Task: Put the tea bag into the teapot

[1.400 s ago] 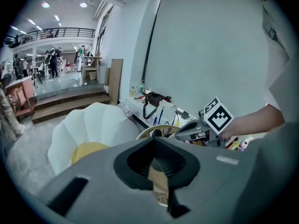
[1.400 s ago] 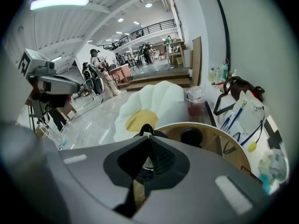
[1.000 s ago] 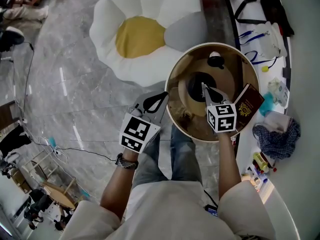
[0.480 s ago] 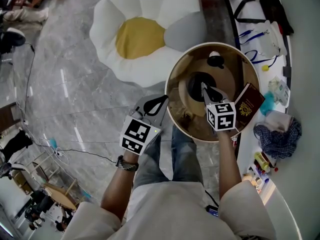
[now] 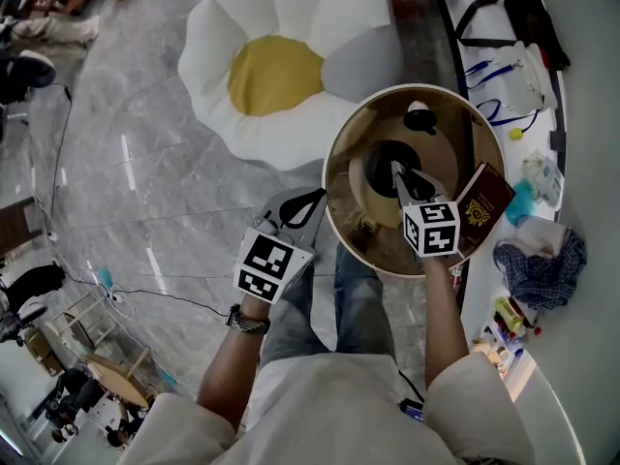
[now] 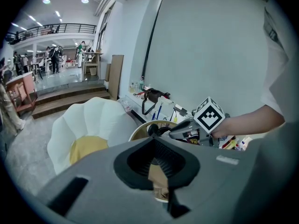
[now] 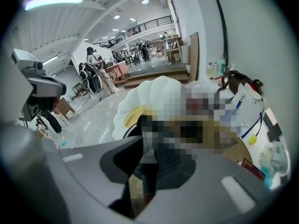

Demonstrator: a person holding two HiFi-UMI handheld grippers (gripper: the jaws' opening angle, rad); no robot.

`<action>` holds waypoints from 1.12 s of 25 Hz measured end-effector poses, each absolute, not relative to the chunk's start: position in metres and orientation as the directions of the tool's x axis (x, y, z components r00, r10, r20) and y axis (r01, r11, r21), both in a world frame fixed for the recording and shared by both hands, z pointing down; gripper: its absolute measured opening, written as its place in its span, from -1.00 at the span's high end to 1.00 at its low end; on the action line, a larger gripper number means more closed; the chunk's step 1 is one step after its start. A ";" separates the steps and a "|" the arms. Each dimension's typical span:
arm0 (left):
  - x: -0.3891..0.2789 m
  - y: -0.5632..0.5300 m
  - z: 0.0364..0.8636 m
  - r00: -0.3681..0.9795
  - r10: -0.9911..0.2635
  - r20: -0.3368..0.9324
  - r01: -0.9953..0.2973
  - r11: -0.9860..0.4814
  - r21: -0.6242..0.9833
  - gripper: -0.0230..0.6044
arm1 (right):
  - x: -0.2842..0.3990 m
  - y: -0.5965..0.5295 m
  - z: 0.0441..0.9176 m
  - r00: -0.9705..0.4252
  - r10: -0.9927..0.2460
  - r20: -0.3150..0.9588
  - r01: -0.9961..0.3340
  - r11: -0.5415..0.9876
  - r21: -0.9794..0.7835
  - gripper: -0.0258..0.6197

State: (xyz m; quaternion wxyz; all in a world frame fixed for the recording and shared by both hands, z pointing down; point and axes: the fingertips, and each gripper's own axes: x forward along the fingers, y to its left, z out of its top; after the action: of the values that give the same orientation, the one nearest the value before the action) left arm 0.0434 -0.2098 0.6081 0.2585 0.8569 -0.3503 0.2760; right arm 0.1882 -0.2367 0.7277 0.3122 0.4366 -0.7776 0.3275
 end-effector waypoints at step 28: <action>0.043 -0.213 0.617 0.599 -0.444 0.667 -0.740 -0.626 0.247 0.91 | 0.183 -0.246 0.740 -0.370 -0.391 0.843 -0.880 0.439 -0.183 0.87</action>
State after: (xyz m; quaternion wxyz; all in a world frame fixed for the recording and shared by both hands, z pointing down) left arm 0.0432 -0.2129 0.6170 0.2594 0.8556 -0.3459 0.2847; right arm 0.1833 -0.2462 0.7404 0.3749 0.4177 -0.7609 0.3257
